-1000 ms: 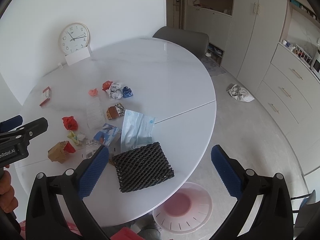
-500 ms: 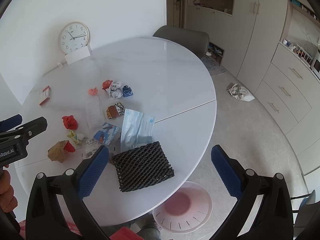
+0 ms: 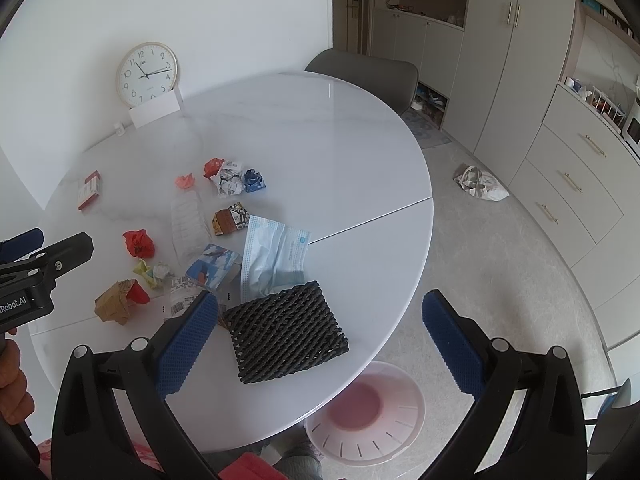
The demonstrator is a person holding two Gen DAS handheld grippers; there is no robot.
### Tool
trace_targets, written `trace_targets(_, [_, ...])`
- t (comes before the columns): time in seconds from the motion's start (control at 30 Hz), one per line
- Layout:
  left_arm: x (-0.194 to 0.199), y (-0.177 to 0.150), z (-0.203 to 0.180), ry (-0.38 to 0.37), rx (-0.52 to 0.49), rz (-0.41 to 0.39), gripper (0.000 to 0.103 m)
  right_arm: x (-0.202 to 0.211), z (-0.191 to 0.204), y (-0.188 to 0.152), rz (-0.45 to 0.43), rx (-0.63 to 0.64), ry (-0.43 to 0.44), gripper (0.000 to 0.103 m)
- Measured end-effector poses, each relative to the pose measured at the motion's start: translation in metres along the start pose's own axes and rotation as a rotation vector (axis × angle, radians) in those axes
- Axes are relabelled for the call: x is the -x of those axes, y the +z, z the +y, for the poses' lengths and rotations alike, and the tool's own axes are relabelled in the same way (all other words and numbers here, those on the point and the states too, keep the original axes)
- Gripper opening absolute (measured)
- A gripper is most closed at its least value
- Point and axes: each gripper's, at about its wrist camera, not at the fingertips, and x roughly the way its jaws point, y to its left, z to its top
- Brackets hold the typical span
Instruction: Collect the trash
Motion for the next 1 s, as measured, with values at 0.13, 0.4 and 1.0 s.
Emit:
trace_targets(0.13, [0.000, 0.000, 0.000, 0.000, -0.001, 0.000, 0.096, -0.001, 0.000, 0.000, 0.001, 0.000, 0.001, 0.101])
trace_targets(0.4, [0.000, 0.000, 0.000, 0.000, 0.000, 0.001, 0.096, -0.001, 0.000, 0.000, 0.004, 0.000, 0.001, 0.101])
trace_targets(1.0, [-0.046, 0.008, -0.024, -0.110, -0.203, 0.058, 0.096, -0.053, -0.019, -0.023, 0.089, -0.066, 0.071, 0.101])
